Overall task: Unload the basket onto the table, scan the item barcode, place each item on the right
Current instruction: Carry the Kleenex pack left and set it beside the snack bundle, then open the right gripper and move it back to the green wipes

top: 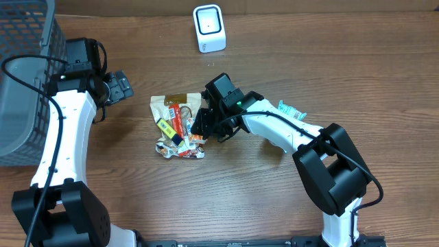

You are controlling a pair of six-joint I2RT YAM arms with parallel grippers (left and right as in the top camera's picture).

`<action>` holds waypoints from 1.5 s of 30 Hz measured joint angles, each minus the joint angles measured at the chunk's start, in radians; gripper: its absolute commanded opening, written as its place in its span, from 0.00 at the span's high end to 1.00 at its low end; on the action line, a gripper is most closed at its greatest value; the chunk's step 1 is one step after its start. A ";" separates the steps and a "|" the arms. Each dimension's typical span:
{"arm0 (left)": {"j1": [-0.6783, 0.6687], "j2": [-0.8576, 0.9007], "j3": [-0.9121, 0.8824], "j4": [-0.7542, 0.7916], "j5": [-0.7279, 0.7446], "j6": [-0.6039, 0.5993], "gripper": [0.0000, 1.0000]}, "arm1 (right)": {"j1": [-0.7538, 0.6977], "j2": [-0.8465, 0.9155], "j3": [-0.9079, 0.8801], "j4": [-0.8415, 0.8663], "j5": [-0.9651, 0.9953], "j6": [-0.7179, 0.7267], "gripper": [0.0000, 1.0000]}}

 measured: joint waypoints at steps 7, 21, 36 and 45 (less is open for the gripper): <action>0.000 0.000 0.000 0.000 0.000 0.000 0.00 | 0.000 0.029 0.000 0.002 -0.006 -0.001 0.60; 0.000 0.000 0.000 0.000 0.000 0.000 0.00 | 0.000 0.038 0.000 0.003 -0.006 -0.003 0.34; 0.000 0.000 0.000 0.000 0.000 0.000 0.00 | -0.002 0.038 0.000 0.005 0.038 -0.027 0.11; 0.000 0.000 0.000 0.000 0.000 0.000 0.00 | -0.001 0.037 0.008 0.001 0.103 -0.041 0.09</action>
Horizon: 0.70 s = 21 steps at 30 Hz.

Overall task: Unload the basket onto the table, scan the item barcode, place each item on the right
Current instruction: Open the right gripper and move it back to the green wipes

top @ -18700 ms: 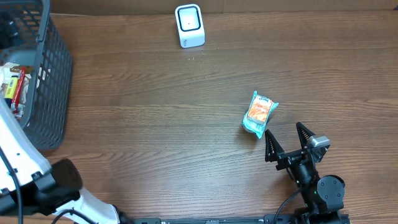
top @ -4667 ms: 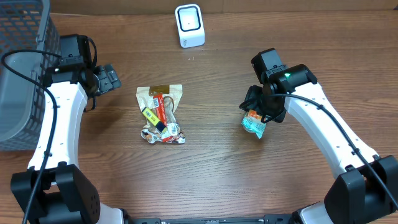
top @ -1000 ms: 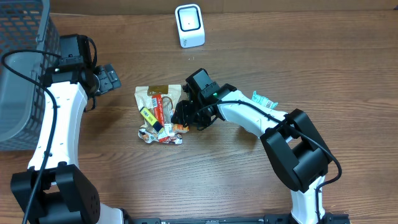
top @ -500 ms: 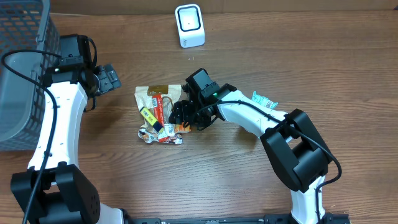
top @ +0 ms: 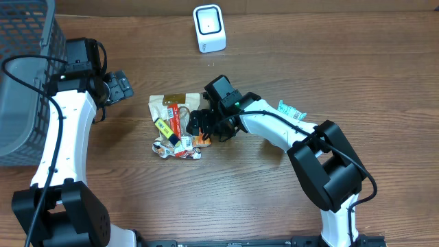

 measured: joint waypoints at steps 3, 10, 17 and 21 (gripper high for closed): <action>0.000 0.000 0.000 0.000 0.000 0.000 0.00 | -0.001 0.000 0.021 -0.037 0.022 -0.014 0.08; 0.000 0.000 0.000 0.000 0.000 0.000 0.00 | -0.001 -0.060 0.127 -0.177 0.098 -0.041 0.08; 0.000 0.000 0.000 0.000 0.000 0.000 0.00 | -0.011 -0.204 0.242 -0.489 0.301 -0.046 0.04; 0.000 0.000 0.000 0.000 0.000 0.000 0.00 | -0.055 -0.269 0.256 -0.658 0.416 0.002 0.00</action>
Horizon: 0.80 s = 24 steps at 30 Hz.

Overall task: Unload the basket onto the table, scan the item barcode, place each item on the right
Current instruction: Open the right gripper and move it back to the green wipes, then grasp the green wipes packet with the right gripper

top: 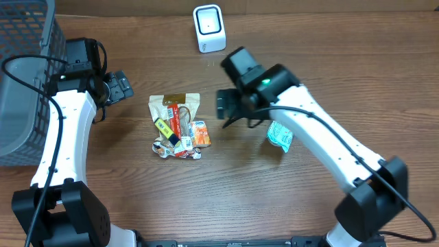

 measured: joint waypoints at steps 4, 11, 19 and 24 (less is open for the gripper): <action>0.000 0.000 0.000 0.000 0.000 0.000 0.00 | -0.076 -0.015 0.000 -0.104 0.058 0.073 0.00; 0.000 0.000 0.000 0.000 0.000 0.000 0.00 | -0.205 -0.015 -0.006 -0.181 0.082 0.165 0.00; 0.000 0.000 0.000 0.000 0.000 0.000 0.00 | -0.218 -0.015 -0.057 -0.199 0.082 0.185 0.00; 0.000 0.000 0.000 0.000 0.000 0.000 0.00 | -0.220 -0.015 -0.121 -0.173 0.080 0.218 0.00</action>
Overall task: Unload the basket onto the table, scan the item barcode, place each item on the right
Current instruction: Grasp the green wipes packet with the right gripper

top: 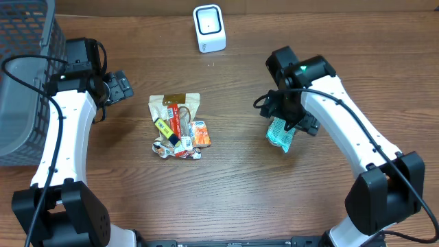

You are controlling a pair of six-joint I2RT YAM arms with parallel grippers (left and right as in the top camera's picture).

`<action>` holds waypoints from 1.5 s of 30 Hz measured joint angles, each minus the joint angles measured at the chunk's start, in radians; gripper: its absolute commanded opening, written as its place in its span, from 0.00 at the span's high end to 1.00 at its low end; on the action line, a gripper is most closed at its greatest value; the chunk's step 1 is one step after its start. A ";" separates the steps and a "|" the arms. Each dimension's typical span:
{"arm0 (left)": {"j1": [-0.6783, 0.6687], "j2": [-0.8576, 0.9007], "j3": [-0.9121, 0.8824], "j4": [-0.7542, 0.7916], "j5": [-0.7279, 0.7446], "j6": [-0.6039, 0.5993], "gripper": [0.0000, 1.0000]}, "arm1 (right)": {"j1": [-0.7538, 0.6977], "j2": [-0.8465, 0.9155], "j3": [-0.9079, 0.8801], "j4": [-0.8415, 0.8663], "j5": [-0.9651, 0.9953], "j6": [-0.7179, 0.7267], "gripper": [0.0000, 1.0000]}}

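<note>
A small pile of snack packets (178, 127) lies left of the table's middle. A teal packet (279, 134) lies apart on the right. The white barcode scanner (208, 28) stands at the far edge. My right gripper (287, 118) hangs over the upper end of the teal packet. Its wrist hides the fingers, so their state is not visible, nor is any contact with the packet. My left gripper (123, 88) is held off to the left of the pile, open and empty.
A grey mesh basket (24, 41) fills the far left corner, beside the left arm. The right arm stretches from the near right edge across to the teal packet.
My right gripper has moved right, from between the pile and the scanner to above the teal packet. The pile, the scanner and the left arm are unchanged.
My right gripper was down at the right edge of the pile for two moments, and the packets shifted slightly. Then it stood away from the pile, nearer the scanner, with no packet seen in it. Now it is over the teal packet.
</note>
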 measured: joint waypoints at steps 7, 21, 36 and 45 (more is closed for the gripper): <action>0.000 0.000 0.000 0.000 0.000 0.000 0.00 | -0.002 0.000 -0.090 0.116 -0.024 0.019 0.07; 0.000 0.000 0.000 0.000 0.000 0.000 0.00 | -0.002 0.000 -0.139 0.140 -0.045 0.027 0.36; 0.000 0.000 0.000 0.000 0.000 0.000 0.00 | 0.002 -0.005 -0.049 0.146 -0.138 -0.101 0.48; 0.000 0.000 0.000 0.000 0.000 0.000 0.00 | 0.100 -0.010 -0.037 0.235 -0.210 -0.285 0.46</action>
